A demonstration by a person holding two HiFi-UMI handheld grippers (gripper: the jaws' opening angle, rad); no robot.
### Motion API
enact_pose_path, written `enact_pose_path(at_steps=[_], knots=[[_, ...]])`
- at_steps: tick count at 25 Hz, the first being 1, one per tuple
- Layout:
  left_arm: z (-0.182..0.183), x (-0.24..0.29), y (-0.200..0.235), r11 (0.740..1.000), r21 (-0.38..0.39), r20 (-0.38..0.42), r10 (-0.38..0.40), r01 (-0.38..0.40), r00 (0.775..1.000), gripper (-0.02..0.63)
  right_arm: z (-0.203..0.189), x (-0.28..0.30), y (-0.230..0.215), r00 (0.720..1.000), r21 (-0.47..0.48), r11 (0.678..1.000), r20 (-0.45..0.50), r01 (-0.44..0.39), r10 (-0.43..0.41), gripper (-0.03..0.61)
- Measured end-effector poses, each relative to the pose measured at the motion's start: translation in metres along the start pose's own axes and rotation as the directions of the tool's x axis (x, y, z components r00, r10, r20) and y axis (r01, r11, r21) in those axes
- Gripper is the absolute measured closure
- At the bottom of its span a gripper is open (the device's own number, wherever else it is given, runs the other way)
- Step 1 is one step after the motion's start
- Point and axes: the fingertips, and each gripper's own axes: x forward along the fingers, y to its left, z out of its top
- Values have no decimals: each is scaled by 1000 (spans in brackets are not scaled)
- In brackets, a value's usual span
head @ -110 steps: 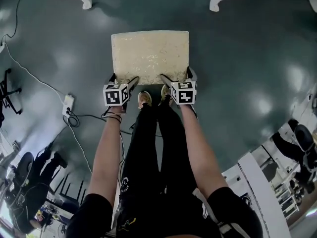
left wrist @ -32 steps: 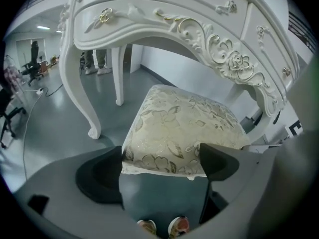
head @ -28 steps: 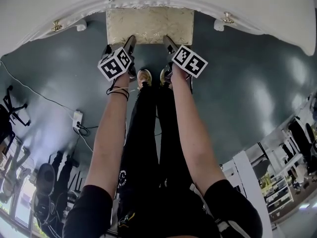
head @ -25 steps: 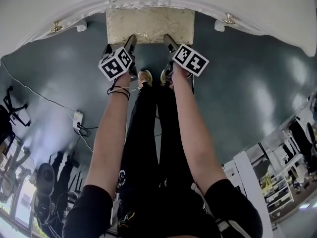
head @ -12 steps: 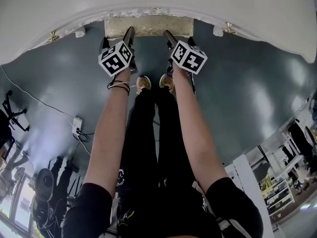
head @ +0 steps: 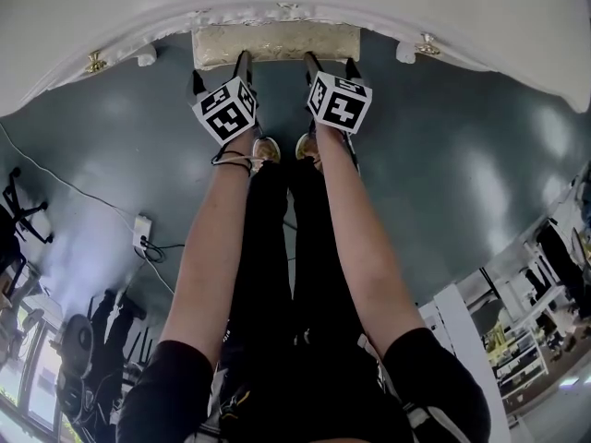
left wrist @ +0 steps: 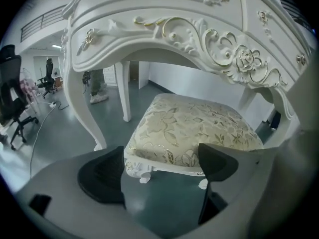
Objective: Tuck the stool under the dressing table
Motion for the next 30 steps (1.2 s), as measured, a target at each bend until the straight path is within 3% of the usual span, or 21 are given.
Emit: enact_pose_path(at_steps=[4, 10, 17, 24, 30], knots=[[7, 9, -7, 998, 51, 7, -36, 36, 999, 129, 7, 3, -3, 1000, -13, 1000, 18, 2, -2, 189], [26, 27, -4, 999, 19, 29, -44, 43, 999, 129, 24, 17, 7, 999, -53, 998, 32, -21, 23, 190], [37, 26, -1, 997, 58, 36, -58, 55, 998, 130, 26, 14, 17, 999, -128, 991, 32, -33, 37, 195], [45, -29, -10, 986, 145, 50, -95, 87, 994, 130, 43, -38, 48, 993, -275, 960, 89, -45, 72, 204], [89, -128, -16, 970, 204, 87, -151, 131, 985, 130, 71, -139, 87, 984, -326, 944, 143, -53, 105, 205]])
